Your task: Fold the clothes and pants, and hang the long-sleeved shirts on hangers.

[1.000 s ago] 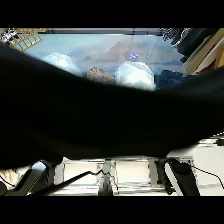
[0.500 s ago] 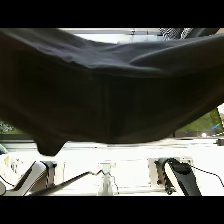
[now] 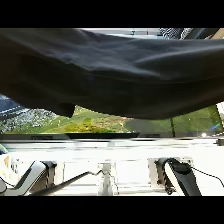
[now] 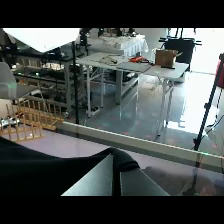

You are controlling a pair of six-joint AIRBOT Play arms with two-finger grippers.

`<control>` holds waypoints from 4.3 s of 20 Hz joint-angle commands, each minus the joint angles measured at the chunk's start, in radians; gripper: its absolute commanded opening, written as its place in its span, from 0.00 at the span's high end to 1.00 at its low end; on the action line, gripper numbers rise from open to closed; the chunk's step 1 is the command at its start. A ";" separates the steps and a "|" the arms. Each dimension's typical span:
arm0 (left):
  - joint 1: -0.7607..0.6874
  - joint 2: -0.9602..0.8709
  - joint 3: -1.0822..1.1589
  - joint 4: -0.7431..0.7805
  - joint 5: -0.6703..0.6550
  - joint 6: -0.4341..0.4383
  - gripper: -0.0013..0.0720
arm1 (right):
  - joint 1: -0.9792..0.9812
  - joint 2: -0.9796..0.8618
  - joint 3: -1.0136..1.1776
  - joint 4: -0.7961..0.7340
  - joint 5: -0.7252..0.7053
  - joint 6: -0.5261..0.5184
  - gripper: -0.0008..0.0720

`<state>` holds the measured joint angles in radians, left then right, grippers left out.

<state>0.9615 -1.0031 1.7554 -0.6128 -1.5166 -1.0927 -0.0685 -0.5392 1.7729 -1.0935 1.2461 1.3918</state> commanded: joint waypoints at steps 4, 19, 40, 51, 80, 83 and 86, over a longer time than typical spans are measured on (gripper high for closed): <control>0.010 -0.032 0.000 0.206 0.025 0.031 0.98 | 0.000 -0.099 0.006 -0.099 0.035 0.069 0.97; -0.625 -0.892 -0.034 0.983 0.570 0.035 0.98 | 0.041 -1.168 -0.088 -0.016 -0.487 0.046 0.97; -0.652 -0.974 -0.029 1.220 0.433 -0.135 0.55 | 0.069 -1.318 -0.088 -0.061 -0.381 0.046 0.97; -0.503 -0.834 -0.143 1.670 -0.065 -0.227 0.49 | -0.112 -1.274 -0.298 0.047 0.148 -0.006 0.34; -0.491 -0.330 -0.866 1.404 0.093 0.084 0.98 | -0.144 -0.846 -0.802 0.117 0.212 -0.259 0.97; -0.397 -0.215 -0.928 1.404 0.068 0.076 0.98 | -0.144 -0.662 -1.014 0.092 0.224 -0.265 0.97; -0.355 -0.174 -0.902 1.292 0.055 0.077 0.98 | -0.144 -0.548 -1.056 0.128 0.241 -0.243 0.97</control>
<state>0.5583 -1.2346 0.8577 0.7605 -1.4338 -1.0245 -0.2127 -1.2068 0.8017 -0.9863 1.4757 1.1397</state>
